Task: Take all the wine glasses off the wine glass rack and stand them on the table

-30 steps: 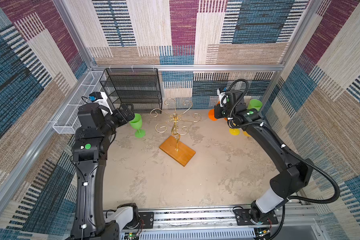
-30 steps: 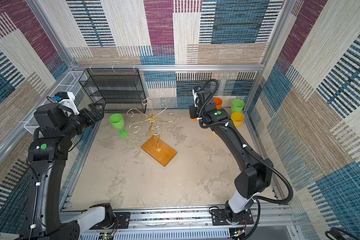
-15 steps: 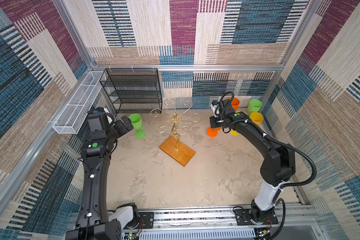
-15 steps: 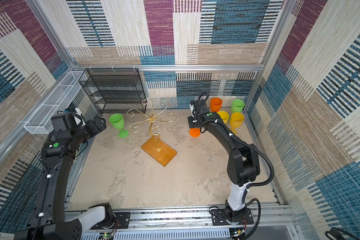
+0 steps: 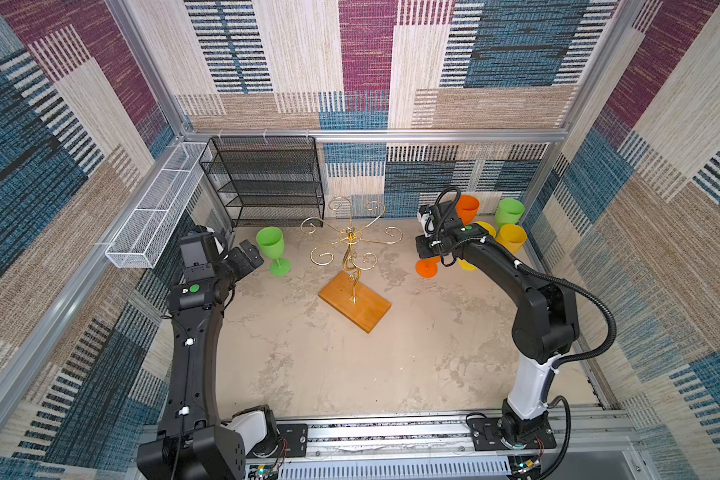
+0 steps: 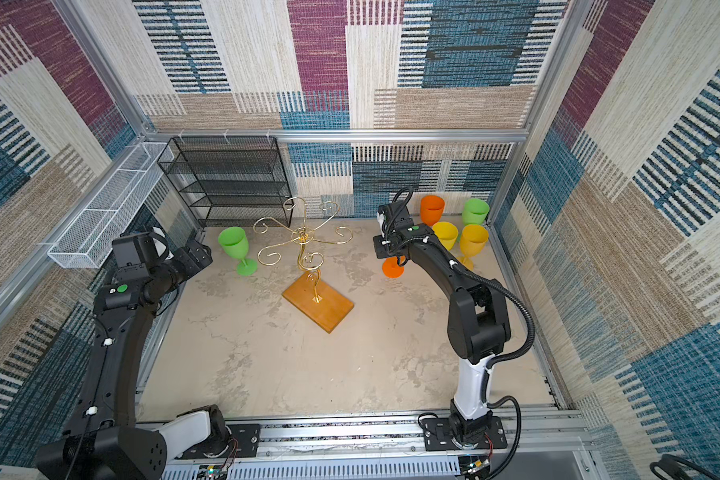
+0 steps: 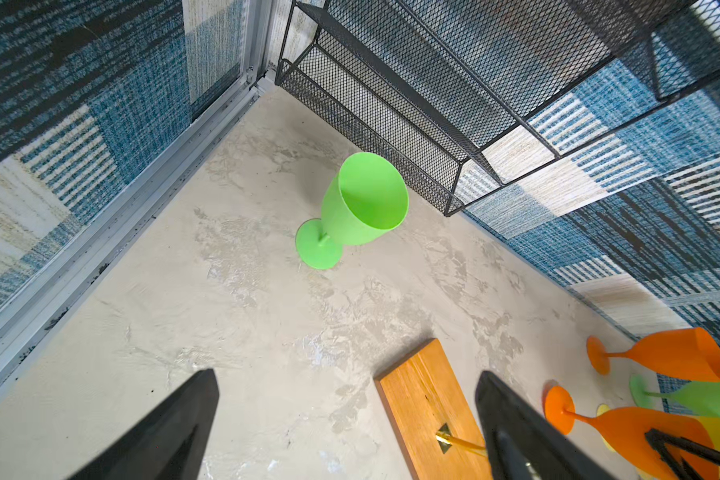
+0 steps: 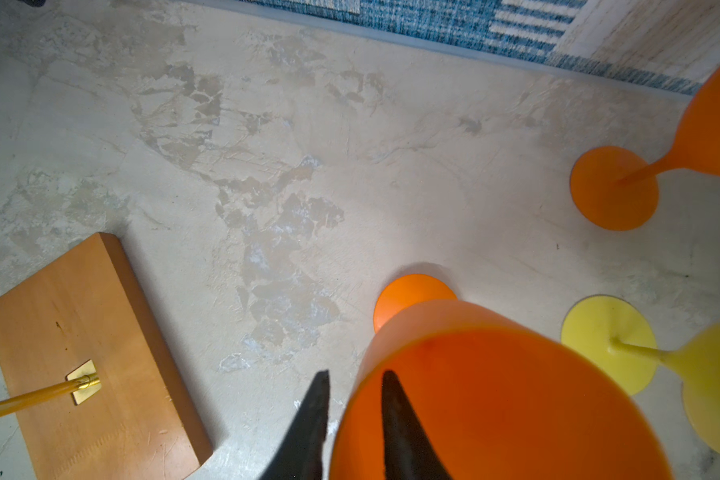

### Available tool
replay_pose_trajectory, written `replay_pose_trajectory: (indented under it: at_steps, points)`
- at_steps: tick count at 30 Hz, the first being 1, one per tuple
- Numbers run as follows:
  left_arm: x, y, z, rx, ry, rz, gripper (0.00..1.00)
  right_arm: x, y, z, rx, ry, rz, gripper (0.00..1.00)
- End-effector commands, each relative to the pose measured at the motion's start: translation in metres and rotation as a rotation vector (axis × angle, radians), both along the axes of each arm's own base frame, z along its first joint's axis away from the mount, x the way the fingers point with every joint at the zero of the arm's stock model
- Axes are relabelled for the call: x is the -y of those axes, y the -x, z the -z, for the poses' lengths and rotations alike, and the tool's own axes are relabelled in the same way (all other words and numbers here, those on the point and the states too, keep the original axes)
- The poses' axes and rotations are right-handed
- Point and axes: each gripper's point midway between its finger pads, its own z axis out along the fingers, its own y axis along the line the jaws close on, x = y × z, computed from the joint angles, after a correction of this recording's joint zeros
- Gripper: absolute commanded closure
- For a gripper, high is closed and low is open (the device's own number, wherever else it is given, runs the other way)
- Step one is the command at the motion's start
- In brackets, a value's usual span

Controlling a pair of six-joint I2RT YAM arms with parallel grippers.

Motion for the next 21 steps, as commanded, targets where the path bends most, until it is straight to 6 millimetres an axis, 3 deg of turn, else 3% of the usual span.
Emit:
replay_pose_trajectory:
  at_steps: [1,4,10,13,15,17,21]
  points:
    - [-0.008,-0.005,-0.012,0.047,-0.027,-0.034,0.0,-0.004,-0.001,-0.015,0.027,-0.023,-0.017,0.6]
    - [-0.013,-0.004,-0.019,0.071,-0.047,-0.057,0.0,-0.008,-0.002,-0.042,0.089,-0.063,-0.031,0.44]
    - [-0.018,-0.003,-0.025,0.083,-0.066,-0.08,0.01,-0.008,0.008,-0.12,0.309,-0.161,-0.037,0.23]
    - [-0.02,-0.003,-0.022,0.081,-0.069,-0.09,0.01,0.007,0.025,-0.155,0.466,-0.187,0.003,0.13]
    - [-0.021,-0.002,-0.018,0.088,-0.074,-0.099,0.01,0.028,0.04,-0.176,0.604,-0.191,0.076,0.07]
    - [-0.023,-0.001,-0.013,0.101,-0.085,-0.11,0.01,0.049,0.057,-0.186,0.71,-0.191,0.148,0.04]
    - [-0.024,0.002,0.006,0.08,-0.104,-0.108,0.01,0.087,0.094,-0.162,0.829,-0.176,0.269,0.03]
